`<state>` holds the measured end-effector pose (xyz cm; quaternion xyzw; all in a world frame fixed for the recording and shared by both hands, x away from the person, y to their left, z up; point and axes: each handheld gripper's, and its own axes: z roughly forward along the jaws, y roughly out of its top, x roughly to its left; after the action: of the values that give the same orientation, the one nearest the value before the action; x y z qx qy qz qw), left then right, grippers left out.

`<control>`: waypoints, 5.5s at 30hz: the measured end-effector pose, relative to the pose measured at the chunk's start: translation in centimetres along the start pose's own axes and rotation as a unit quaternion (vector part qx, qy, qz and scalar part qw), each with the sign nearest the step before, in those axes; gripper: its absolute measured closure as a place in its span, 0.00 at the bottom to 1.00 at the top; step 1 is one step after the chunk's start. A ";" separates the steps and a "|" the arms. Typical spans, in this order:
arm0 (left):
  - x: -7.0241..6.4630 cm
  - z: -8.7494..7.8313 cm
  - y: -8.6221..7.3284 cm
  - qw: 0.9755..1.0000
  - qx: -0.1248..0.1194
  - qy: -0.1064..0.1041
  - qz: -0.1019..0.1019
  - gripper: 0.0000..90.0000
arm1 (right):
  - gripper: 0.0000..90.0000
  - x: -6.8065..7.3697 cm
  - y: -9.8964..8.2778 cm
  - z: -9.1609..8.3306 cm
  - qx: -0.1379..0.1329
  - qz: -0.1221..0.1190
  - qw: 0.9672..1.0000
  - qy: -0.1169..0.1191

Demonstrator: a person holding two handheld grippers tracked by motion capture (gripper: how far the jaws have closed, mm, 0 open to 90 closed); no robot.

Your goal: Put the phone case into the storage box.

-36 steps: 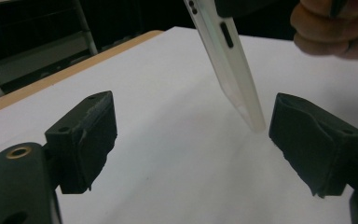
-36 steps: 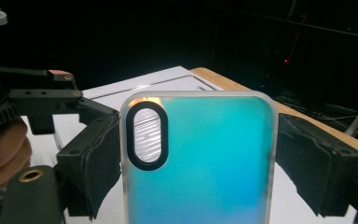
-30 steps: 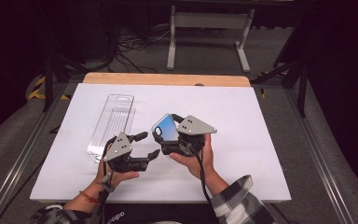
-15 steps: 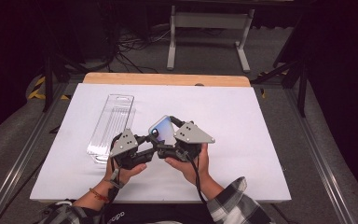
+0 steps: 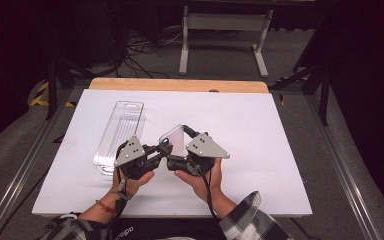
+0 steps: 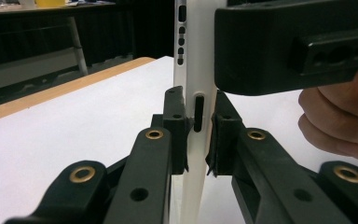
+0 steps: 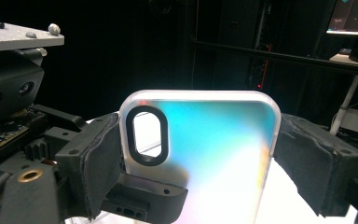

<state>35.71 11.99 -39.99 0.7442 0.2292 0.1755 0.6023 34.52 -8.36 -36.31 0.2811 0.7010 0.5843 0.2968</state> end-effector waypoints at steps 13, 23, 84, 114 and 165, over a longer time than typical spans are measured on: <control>1.0 -1.3 0.7 1.000 -0.006 0.008 0.004 0.90 | 0.17 -1.1 -0.1 -2.1 0.015 -0.055 0.998 -0.014; 1.6 -2.4 1.1 1.000 -0.004 0.011 0.015 0.90 | 0.23 -3.0 -1.5 -4.1 0.036 -0.081 0.996 -0.017; 5.8 -9.1 3.0 0.997 -0.023 0.059 0.042 0.90 | 0.16 -8.2 -7.6 -11.2 0.096 -0.102 0.990 -0.026; 12.0 -9.6 1.2 0.998 -0.008 0.052 0.025 0.90 | 0.13 -8.9 -7.9 -10.0 0.093 -0.097 0.991 -0.023; 21.2 -1.6 -1.5 0.994 0.099 0.055 0.011 0.89 | 0.16 -8.2 -9.7 -8.3 0.186 -0.107 0.976 -0.034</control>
<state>52.35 25.27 -41.43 0.7917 0.2699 0.1998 0.5103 33.35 -21.37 -43.98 0.2744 0.8129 0.3988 0.3239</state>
